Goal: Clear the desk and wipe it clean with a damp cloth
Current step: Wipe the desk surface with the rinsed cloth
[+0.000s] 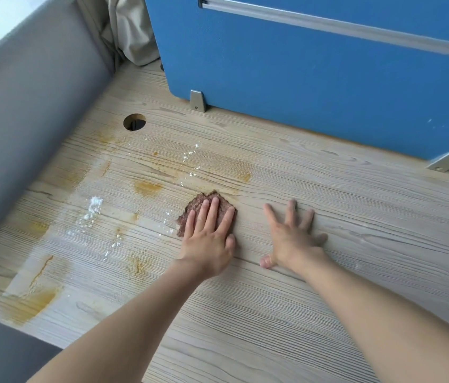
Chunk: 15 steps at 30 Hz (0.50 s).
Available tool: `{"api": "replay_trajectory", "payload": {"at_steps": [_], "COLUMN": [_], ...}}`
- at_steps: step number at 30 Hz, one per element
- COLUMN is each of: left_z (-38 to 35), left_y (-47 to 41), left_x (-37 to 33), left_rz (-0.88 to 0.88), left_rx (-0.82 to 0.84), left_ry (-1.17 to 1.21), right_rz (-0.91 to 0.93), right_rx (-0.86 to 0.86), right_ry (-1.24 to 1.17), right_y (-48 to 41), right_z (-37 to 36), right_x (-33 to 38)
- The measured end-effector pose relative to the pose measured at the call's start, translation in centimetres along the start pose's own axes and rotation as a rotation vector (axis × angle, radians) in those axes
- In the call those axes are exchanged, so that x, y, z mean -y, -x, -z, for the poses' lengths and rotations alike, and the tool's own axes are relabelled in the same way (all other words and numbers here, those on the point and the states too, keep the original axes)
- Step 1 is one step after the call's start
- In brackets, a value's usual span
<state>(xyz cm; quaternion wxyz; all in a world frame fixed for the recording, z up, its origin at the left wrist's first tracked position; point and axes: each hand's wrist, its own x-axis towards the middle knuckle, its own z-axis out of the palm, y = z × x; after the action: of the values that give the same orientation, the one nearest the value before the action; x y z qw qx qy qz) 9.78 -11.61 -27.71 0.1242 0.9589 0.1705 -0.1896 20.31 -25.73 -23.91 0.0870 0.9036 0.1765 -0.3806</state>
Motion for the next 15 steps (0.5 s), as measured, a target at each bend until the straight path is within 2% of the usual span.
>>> {"api": "replay_trajectory", "payload": {"at_steps": [5, 11, 15], "left_z": [-0.7, 0.7, -0.3], "left_y": [1.9, -2.1, -0.1], "left_x": [0.2, 0.1, -1.0], "left_rz": [-0.117, 0.006, -0.079], "left_rx": [0.024, -0.018, 0.01], "left_ry": [-0.065, -0.015, -0.069], "right_rz": [-0.005, -0.012, -0.011], "right_rx": [0.007, 0.017, 0.017], "right_ry": [-0.004, -0.008, -0.024], "right_y": [-0.2, -0.5, -0.5], "right_z": [-0.1, 0.0, 0.0], "right_x": [0.2, 0.1, 0.2]}}
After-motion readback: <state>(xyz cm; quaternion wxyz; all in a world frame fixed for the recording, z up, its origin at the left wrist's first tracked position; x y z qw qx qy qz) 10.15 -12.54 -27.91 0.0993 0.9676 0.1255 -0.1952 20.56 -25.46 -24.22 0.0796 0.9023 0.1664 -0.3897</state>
